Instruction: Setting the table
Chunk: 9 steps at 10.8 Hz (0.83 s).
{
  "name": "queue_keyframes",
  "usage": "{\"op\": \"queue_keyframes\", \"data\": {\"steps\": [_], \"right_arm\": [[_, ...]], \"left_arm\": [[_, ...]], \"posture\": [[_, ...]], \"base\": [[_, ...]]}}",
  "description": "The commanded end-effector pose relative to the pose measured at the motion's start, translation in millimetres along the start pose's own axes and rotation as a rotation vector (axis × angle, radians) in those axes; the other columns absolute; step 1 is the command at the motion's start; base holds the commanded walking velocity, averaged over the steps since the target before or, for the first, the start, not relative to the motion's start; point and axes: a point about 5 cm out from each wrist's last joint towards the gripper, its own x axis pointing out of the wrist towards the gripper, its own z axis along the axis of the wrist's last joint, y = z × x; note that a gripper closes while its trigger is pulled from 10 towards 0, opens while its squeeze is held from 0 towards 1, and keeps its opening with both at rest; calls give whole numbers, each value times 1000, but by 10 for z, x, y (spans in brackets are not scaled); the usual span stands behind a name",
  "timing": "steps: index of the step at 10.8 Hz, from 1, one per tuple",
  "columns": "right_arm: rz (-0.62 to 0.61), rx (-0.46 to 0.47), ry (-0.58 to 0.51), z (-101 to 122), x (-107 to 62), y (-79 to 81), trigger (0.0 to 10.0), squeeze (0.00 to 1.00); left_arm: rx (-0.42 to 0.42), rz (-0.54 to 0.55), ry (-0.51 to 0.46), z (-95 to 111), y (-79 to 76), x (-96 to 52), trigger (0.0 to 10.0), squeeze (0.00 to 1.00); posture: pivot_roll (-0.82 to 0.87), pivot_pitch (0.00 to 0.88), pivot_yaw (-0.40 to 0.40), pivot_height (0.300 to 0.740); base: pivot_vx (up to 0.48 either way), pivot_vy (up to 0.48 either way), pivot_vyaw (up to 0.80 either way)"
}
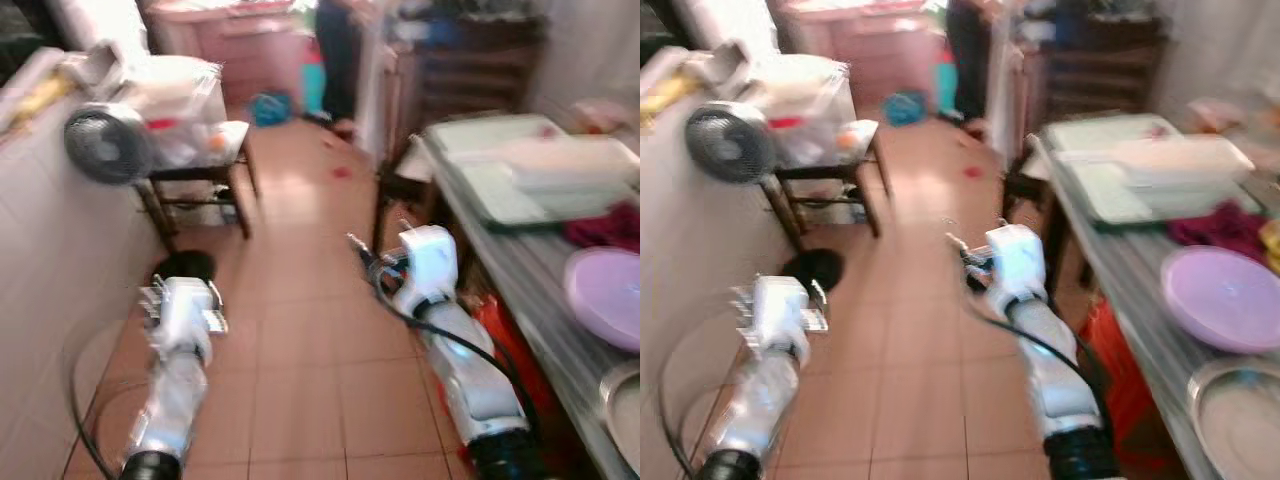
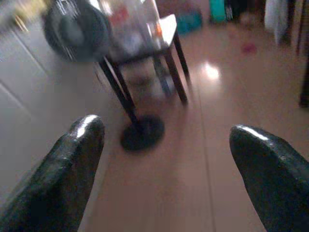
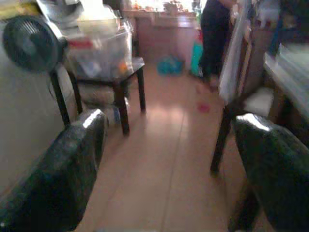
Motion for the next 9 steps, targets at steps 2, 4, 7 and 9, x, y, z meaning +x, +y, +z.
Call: {"op": "queue_keyframes", "data": {"steps": [2,4,7,9], "right_arm": [[-26,57,105,-304,40,-4,10000,0],[-117,81,293,-731,-40,-155,10000,0],[-107,38,583,-1298,-399,-188,10000,0],[-116,14,729,-1537,-662,-216,10000,0]], "left_arm": [[-2,-75,105,-208,-49,-9,10000,0],[-3,-161,267,-509,-149,-134,10000,0],[58,-212,445,-864,-221,-380,10000,0],[75,-214,542,-1030,-190,-511,10000,0]], "posture": [[-107,0,42,740],[-88,0,23,740],[-64,0,-3,740],[-56,0,-12,740]], "base": [[0,0,0],[0,0,0],[0,0,0],[0,0,0]]}}
